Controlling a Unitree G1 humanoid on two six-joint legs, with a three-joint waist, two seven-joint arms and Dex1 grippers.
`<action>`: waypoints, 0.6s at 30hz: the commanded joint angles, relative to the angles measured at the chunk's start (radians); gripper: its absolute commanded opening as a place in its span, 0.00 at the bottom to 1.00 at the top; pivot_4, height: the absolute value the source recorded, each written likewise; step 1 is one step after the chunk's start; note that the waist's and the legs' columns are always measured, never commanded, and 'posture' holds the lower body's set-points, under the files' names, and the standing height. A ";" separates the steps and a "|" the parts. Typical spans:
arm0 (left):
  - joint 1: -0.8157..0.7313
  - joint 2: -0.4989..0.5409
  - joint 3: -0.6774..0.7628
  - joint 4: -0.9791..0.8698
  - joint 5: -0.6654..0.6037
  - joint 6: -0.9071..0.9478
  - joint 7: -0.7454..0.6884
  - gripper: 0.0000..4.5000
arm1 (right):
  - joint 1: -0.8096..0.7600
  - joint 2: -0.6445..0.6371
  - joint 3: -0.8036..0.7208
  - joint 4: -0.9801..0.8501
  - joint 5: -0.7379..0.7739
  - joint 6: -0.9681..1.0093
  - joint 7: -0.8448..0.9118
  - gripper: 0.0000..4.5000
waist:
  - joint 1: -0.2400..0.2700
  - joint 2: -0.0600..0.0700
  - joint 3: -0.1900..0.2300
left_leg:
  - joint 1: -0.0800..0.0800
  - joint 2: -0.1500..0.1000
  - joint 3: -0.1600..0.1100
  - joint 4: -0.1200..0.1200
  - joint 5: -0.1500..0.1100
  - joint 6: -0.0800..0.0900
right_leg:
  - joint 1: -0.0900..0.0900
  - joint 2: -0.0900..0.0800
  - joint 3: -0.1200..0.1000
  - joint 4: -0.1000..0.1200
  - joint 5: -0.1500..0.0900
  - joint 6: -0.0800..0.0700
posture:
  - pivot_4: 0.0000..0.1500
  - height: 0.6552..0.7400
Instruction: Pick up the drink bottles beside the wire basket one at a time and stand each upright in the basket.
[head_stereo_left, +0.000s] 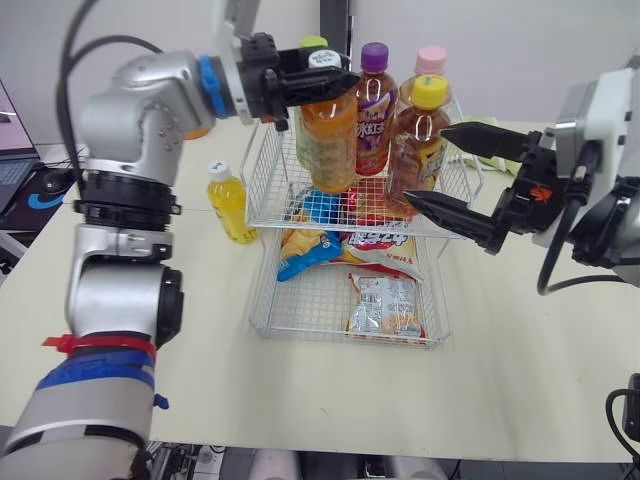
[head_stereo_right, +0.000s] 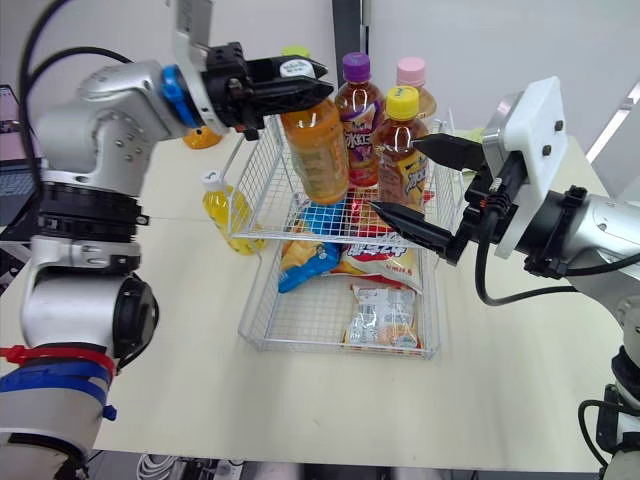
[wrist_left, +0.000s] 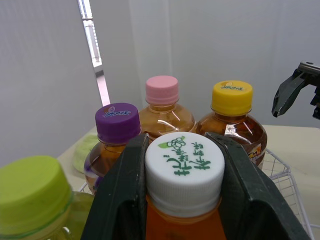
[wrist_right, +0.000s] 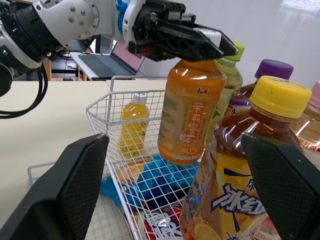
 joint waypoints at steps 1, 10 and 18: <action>-0.007 -0.029 0.027 -0.035 -0.009 -0.027 -0.015 0.30 | 0.005 -0.033 -0.051 -0.039 0.047 0.004 -0.048 1.00 | 0.000 0.000 0.000 | 0.000 0.000 0.000 0.000 0.000 0.000 | 0.000 0.000 0.000 0.000 0.000 0.000 | 1.00 1.00; 0.016 -0.085 0.018 -0.044 0.006 -0.017 -0.015 0.30 | 0.028 -0.078 -0.065 -0.053 0.121 -0.006 -0.121 1.00 | 0.001 0.000 0.000 | 0.002 0.000 -0.001 0.001 0.000 0.000 | 0.001 0.000 0.000 0.001 0.000 0.000 | 1.00 1.00; 0.009 -0.086 0.037 -0.046 -0.008 0.002 -0.018 0.65 | 0.038 -0.104 -0.061 -0.050 0.158 -0.019 -0.142 1.00 | 0.001 0.000 0.000 | 0.002 0.000 -0.001 0.001 0.000 0.000 | 0.002 0.000 0.000 0.001 0.000 0.000 | 1.00 1.00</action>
